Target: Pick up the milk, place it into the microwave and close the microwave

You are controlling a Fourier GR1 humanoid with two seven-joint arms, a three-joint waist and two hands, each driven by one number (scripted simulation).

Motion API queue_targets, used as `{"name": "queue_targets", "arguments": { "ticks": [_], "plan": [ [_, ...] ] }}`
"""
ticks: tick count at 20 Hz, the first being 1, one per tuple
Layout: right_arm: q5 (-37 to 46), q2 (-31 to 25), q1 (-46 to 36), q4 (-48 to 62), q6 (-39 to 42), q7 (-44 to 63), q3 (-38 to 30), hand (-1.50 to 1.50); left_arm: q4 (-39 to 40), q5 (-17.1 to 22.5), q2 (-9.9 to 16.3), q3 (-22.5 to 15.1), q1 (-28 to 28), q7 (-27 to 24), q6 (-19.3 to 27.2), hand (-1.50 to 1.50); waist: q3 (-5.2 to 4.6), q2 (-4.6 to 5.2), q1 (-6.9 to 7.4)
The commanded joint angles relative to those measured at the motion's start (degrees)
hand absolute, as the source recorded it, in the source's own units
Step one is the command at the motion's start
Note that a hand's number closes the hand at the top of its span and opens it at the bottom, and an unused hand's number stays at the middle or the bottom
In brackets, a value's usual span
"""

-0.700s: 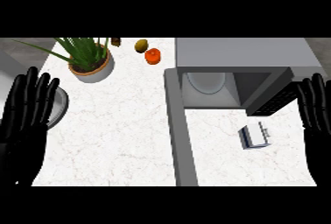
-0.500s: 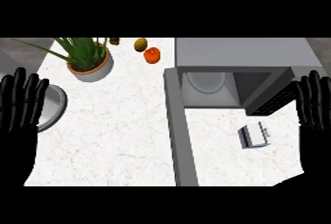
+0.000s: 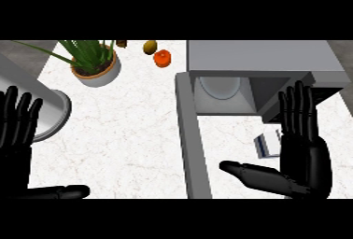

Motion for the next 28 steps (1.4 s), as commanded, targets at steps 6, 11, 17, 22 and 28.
{"name": "queue_targets", "arguments": {
  "ticks": [6, 11, 17, 22, 28],
  "plan": [
    [4.3, 0.3, 3.4, -1.2, -9.5, -0.2, 6.6, -1.5, -3.6, 1.0, -3.6, -1.5, 16.1, -8.7, -5.1, -1.5, -0.05, -0.06, -0.06],
    [4.8, -0.5, 3.1, 5.3, -11.7, -5.3, 0.9, -1.5, -10.8, 0.5, -3.6, -3.4, 20.3, -6.3, -5.5, -1.5, -0.01, -0.04, 0.22],
    [8.7, 0.3, -1.3, 12.9, -19.7, -6.6, 0.9, -1.5, -9.7, -0.4, -4.6, -3.5, 22.5, -9.6, -6.1, -1.5, -0.01, 0.06, 0.19],
    [7.3, 0.3, 1.6, 14.1, -22.1, -9.1, 1.2, -1.5, -10.3, -1.8, -4.6, -8.4, 29.6, -14.4, -5.5, -1.5, -0.01, -0.02, 0.22],
    [0.8, 0.1, 6.2, 16.0, -17.0, -17.5, -3.8, -1.5, -9.7, 0.4, -4.5, -4.1, 28.4, -13.6, -7.8, -1.5, -0.01, -0.02, -0.21]
  ]
}}
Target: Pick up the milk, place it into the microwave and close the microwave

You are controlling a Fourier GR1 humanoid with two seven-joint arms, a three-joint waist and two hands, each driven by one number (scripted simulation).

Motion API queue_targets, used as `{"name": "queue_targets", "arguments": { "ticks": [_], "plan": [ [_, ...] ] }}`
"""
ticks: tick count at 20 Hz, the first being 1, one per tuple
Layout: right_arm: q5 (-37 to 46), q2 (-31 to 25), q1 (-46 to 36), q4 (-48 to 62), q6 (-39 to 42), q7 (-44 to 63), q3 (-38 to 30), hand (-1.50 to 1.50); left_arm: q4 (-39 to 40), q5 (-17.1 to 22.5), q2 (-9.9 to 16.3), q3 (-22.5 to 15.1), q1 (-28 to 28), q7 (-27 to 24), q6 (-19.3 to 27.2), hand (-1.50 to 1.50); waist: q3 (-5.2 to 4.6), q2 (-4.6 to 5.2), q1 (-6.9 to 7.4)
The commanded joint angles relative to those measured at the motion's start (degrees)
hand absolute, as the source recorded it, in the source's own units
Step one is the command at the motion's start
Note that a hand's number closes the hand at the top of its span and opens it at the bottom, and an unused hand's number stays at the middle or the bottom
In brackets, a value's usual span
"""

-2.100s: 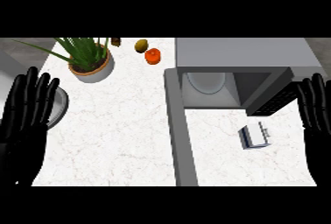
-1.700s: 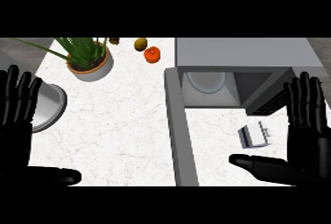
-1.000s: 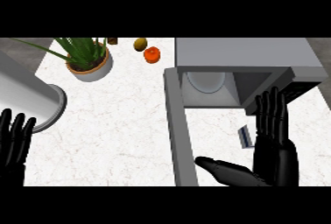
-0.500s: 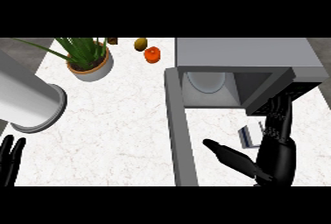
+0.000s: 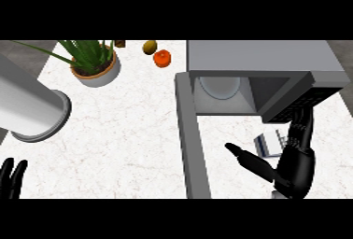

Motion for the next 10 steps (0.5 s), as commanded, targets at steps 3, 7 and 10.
{"name": "queue_targets", "arguments": {
  "ticks": [3, 7, 10],
  "plan": [
    [-2.5, 0.3, -0.2, 7.9, 0.1, -6.2, -4.1, -1.5, -0.2, -0.2, -0.3, 0.0, 0.4, -0.1, -1.3, -1.5, 0.0, 0.03, -0.04],
    [-8.0, -2.8, 0.9, 11.9, 4.6, -11.8, -10.1, -1.5, 0.9, -1.9, -0.4, -1.7, 1.5, -3.6, 0.5, -1.5, 0.03, 0.04, -0.11],
    [-6.3, -3.0, 4.8, 8.0, 3.4, -9.1, -9.3, -1.5, -2.0, -1.2, -0.4, -1.4, 4.5, -2.5, -2.1, -1.5, -0.01, -0.04, -0.14]
  ]
}}
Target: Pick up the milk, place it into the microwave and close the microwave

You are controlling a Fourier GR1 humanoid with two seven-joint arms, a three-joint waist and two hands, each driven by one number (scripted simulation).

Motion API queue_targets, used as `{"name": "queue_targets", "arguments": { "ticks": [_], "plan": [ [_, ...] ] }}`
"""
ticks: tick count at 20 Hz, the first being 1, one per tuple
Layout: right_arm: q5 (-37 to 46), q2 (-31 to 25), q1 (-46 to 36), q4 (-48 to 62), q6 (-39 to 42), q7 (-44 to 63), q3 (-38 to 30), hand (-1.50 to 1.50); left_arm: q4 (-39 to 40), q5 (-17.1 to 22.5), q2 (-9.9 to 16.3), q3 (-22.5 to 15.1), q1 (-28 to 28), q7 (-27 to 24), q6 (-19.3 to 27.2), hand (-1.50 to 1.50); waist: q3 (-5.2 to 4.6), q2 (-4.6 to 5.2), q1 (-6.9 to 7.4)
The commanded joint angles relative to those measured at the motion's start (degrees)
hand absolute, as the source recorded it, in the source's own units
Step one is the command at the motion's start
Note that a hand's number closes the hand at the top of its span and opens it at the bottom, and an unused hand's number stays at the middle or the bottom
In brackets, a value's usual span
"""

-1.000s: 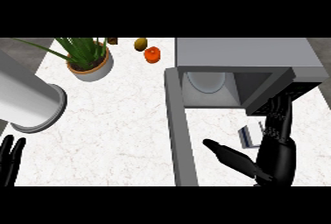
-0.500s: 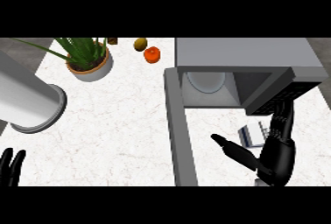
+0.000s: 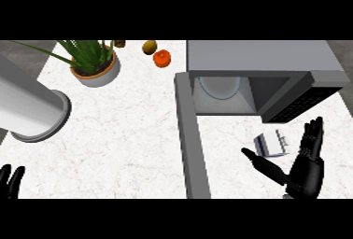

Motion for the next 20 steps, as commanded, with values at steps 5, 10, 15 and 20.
{"name": "queue_targets", "arguments": {
  "ticks": [5, 10, 15, 20],
  "plan": [
    [-4.6, -2.2, -3.3, 12.4, 4.8, -8.4, -7.2, -1.5, -0.7, -3.2, -0.5, -6.7, 2.3, -1.1, 3.7, -1.5, 0.0, 0.02, 0.12],
    [-5.1, -1.1, -2.1, 16.3, 6.9, -10.5, -6.9, -1.5, 0.5, -4.0, -0.5, -6.7, 3.5, -3.9, 3.8, -1.5, 0.0, 0.01, 0.1],
    [-7.0, -3.8, -5.0, 23.3, 11.0, -12.3, -9.9, -1.5, 2.6, 0.7, 0.9, -0.6, 1.4, -3.2, -0.4, -1.5, -0.02, 0.03, 0.07],
    [-8.1, -4.5, -8.7, 32.8, 12.1, -17.3, -13.3, -1.5, -2.3, -1.0, -0.4, -3.4, 5.9, -2.2, 0.3, -1.5, 0.0, 0.02, 0.25]
  ]
}}
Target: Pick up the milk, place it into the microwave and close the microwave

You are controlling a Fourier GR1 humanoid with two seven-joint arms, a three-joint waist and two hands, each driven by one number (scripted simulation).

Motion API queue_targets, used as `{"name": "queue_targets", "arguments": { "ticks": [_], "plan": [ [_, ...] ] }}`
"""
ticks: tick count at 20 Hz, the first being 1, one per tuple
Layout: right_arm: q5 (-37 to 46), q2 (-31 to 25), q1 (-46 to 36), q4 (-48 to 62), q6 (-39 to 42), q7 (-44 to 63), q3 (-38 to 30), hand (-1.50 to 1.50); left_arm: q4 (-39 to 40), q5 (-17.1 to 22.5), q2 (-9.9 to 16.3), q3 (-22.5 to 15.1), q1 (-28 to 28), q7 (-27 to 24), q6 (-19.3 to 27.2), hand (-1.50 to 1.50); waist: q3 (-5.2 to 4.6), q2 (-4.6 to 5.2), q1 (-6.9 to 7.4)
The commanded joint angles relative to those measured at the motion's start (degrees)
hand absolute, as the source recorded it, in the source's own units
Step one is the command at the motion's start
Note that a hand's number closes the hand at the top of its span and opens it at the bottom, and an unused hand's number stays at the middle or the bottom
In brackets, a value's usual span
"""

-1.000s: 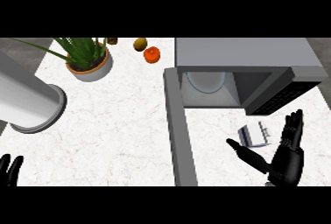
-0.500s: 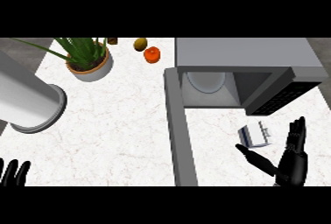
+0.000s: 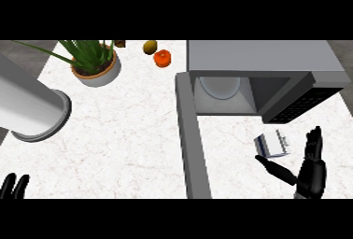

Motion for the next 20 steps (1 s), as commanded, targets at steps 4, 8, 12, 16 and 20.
{"name": "queue_targets", "arguments": {
  "ticks": [4, 8, 12, 16, 20],
  "plan": [
    [-2.0, -0.5, -5.1, 13.9, 2.3, -8.1, -4.5, -1.5, 4.4, -0.9, -0.2, 0.3, -3.2, -1.1, 2.4, -1.5, 0.02, 0.07, -0.04],
    [-2.2, -1.9, -5.8, 16.0, 4.9, -6.6, -4.1, -1.5, 0.7, 3.1, 0.8, 4.1, -1.5, 0.6, -1.4, -1.5, 0.0, 0.02, -0.09],
    [-3.0, -2.4, -10.7, 26.8, 8.5, -13.5, -6.1, -1.5, 0.8, 6.1, 2.2, 7.4, 1.1, -0.6, -4.2, -1.5, 0.04, 0.06, 0.32],
    [-3.7, -2.0, -13.6, 32.2, 11.7, -15.2, -6.5, -1.5, 2.6, 5.5, 1.5, 6.4, 1.1, -2.7, -4.8, -1.5, 0.05, 0.09, 0.51],
    [-4.8, -4.6, -15.1, 37.2, 13.7, -18.4, -8.5, -1.5, 1.5, 2.6, -0.2, 3.8, 0.4, -1.4, -2.4, -1.5, 0.04, 0.07, 0.21]
  ]
}}
